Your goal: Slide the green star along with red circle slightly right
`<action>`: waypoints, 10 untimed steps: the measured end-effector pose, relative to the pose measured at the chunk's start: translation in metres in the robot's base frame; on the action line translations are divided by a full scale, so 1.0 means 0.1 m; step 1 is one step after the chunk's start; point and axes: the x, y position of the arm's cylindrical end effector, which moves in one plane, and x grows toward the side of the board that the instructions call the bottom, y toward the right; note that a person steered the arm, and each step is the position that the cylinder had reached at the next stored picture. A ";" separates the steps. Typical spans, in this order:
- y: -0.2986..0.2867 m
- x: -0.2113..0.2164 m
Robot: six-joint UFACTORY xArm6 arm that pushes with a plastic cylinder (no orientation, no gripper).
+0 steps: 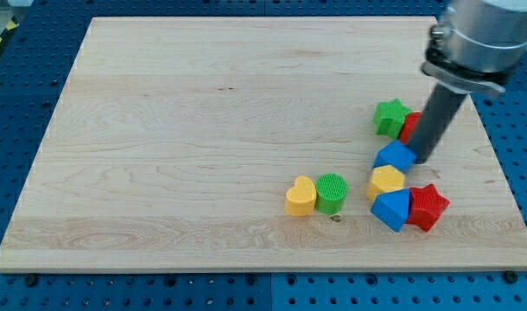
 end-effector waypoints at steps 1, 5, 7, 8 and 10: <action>-0.52 -0.05; -0.07 -0.76; 0.00 -0.90; 0.01 -0.90; 0.14 -0.90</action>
